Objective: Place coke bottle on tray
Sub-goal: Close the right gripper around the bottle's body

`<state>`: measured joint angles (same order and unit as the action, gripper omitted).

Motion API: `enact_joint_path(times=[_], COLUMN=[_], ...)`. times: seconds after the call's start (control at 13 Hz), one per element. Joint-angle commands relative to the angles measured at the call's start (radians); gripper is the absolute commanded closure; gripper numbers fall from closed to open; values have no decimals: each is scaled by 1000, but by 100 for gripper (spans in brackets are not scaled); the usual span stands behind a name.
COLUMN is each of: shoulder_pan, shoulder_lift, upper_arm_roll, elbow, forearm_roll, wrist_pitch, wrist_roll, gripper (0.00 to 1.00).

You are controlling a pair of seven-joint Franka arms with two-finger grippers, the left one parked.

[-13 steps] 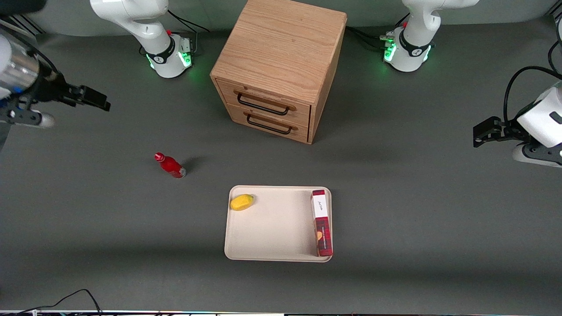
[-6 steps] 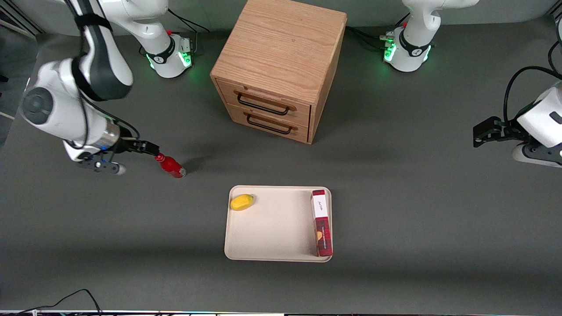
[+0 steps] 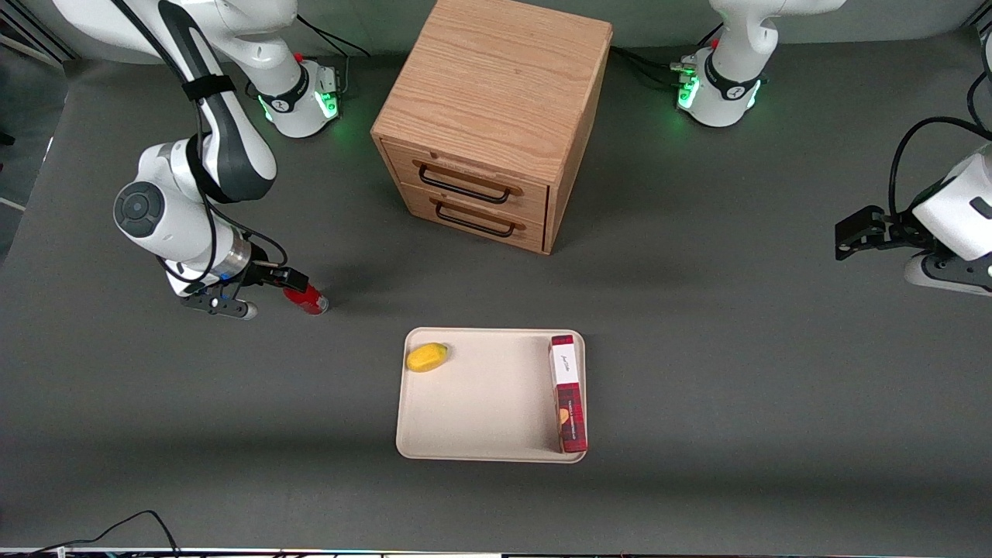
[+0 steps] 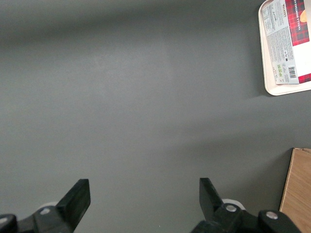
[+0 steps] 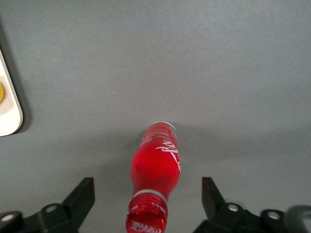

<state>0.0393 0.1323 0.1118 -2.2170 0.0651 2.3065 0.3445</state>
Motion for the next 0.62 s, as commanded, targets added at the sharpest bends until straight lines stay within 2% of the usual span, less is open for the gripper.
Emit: enact_joint_path(times=[0.0,0.08,0.15,0.38,0.54], shoulder_pan=[4,4,4,16,13], shoulder_lift=[-7,-7,-7,-16,-40], upper_arm_roll=[6,6,6,22,20], elbow=[-29,-29,-29,-20,73], forearm_roll=[-18,-18,-18,-19,-48], wrist_pitch=[45,45,44,34,-106], wrist_roll=[22,22,22,10,-39], gripper=[56,90,100,100,100])
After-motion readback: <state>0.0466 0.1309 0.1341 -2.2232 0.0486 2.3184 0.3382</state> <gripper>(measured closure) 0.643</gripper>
